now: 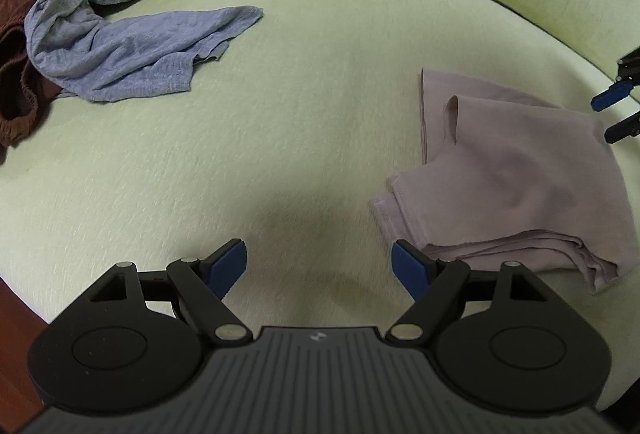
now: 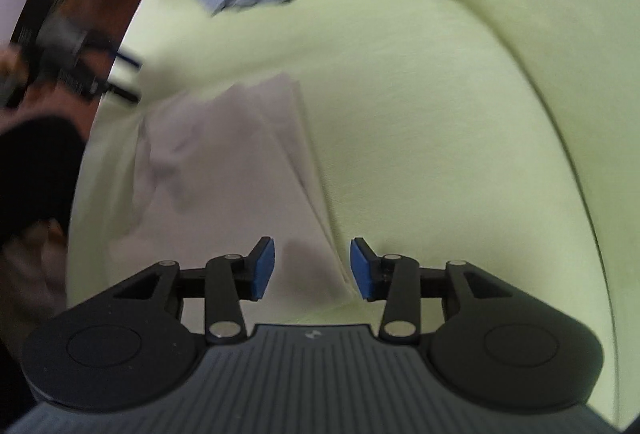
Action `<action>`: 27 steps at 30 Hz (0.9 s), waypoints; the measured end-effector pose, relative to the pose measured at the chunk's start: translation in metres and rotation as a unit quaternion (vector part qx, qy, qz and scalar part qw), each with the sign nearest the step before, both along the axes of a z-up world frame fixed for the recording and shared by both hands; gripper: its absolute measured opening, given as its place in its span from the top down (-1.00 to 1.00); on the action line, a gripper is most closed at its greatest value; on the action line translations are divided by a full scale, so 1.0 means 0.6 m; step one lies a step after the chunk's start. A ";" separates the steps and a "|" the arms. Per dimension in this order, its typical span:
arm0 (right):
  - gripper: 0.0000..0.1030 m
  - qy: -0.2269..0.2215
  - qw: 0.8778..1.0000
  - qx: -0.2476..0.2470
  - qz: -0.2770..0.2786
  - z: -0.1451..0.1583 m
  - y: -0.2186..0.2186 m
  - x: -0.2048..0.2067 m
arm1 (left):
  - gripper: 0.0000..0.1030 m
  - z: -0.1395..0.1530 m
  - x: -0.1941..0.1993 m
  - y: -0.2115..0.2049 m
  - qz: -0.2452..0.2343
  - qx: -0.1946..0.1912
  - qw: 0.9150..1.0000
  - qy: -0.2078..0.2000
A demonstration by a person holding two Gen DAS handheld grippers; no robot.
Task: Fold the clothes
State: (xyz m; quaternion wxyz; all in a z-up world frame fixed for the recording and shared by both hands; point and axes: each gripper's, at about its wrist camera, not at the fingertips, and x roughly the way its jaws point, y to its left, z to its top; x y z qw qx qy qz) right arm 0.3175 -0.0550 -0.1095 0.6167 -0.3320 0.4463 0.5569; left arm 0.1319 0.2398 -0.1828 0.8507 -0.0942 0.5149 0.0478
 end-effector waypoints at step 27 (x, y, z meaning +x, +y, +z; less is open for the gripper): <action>0.83 0.153 0.987 0.007 0.046 -0.026 0.023 0.077 | -0.57 -0.022 0.027 0.009 0.004 0.002 1.000 0.010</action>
